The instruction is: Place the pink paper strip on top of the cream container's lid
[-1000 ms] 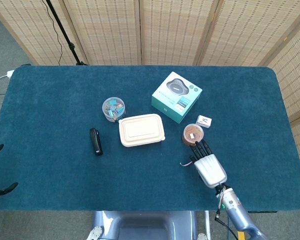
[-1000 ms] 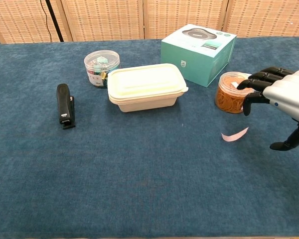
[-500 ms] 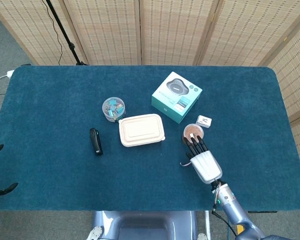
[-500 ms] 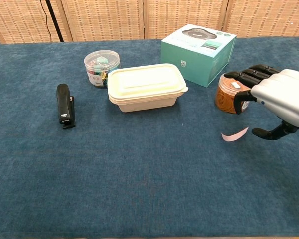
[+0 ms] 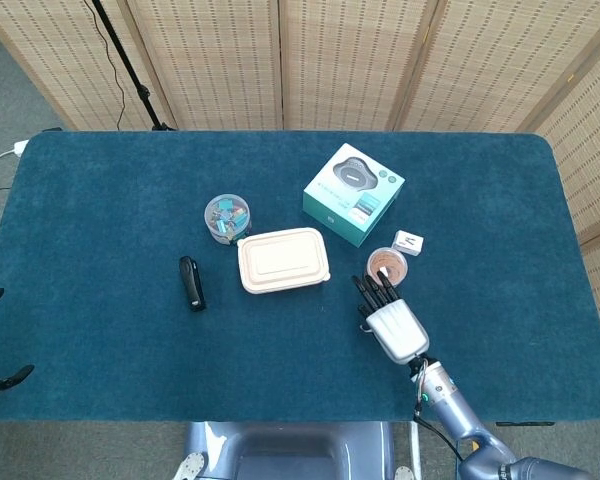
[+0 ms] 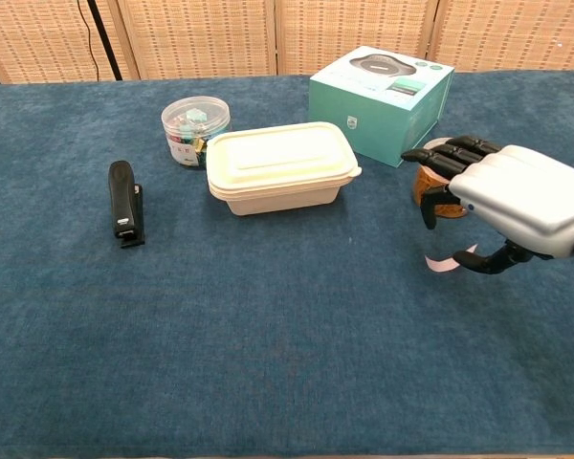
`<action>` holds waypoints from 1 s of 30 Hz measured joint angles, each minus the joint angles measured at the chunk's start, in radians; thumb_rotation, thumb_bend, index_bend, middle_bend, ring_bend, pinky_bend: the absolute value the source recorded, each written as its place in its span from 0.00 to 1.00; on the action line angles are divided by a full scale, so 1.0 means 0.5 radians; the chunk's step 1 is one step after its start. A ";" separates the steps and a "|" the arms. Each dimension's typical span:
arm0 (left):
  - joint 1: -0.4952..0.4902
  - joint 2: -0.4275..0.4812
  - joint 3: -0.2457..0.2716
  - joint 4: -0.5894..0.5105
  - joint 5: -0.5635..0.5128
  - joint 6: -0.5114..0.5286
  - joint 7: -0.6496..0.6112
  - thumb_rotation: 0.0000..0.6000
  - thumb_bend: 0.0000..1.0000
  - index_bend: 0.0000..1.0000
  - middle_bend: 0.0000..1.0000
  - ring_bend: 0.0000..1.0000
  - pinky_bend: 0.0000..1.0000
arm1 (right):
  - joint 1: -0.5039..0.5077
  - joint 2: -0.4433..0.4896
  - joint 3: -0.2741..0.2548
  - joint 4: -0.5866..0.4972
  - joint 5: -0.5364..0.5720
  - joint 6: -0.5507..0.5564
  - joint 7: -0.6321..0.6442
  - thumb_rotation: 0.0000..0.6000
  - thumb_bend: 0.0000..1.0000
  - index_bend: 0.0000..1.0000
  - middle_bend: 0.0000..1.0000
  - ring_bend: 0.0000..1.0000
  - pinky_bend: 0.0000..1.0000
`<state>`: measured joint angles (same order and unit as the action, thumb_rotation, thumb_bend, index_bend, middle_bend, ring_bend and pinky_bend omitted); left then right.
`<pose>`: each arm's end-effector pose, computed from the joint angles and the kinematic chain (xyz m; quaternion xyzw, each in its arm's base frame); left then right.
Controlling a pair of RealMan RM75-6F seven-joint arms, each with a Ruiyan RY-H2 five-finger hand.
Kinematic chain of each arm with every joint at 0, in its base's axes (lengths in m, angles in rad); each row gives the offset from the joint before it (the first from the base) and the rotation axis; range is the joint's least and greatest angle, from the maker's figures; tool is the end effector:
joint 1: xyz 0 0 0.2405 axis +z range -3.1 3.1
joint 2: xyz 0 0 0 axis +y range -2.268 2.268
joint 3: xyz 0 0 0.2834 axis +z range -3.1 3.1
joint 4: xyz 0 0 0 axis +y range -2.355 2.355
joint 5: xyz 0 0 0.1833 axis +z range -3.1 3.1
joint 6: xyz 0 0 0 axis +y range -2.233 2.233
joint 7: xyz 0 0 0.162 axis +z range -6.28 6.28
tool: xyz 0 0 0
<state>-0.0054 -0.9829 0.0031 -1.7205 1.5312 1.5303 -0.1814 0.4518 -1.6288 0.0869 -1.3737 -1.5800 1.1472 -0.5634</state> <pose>-0.3216 0.1629 0.2281 -0.5552 -0.4506 -0.4132 0.5639 -0.2117 -0.2899 -0.0099 0.7929 -0.1876 0.3405 0.4693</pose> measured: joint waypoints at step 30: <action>0.008 0.009 -0.004 0.006 -0.001 0.005 -0.041 1.00 0.00 0.00 0.00 0.00 0.00 | 0.083 -0.011 -0.043 0.167 0.088 -0.071 0.070 1.00 0.51 0.52 0.00 0.00 0.00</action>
<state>-0.0016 -0.9784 0.0011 -1.7176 1.5307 1.5329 -0.2020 0.4932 -1.6341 0.0652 -1.2902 -1.5359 1.1117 -0.5282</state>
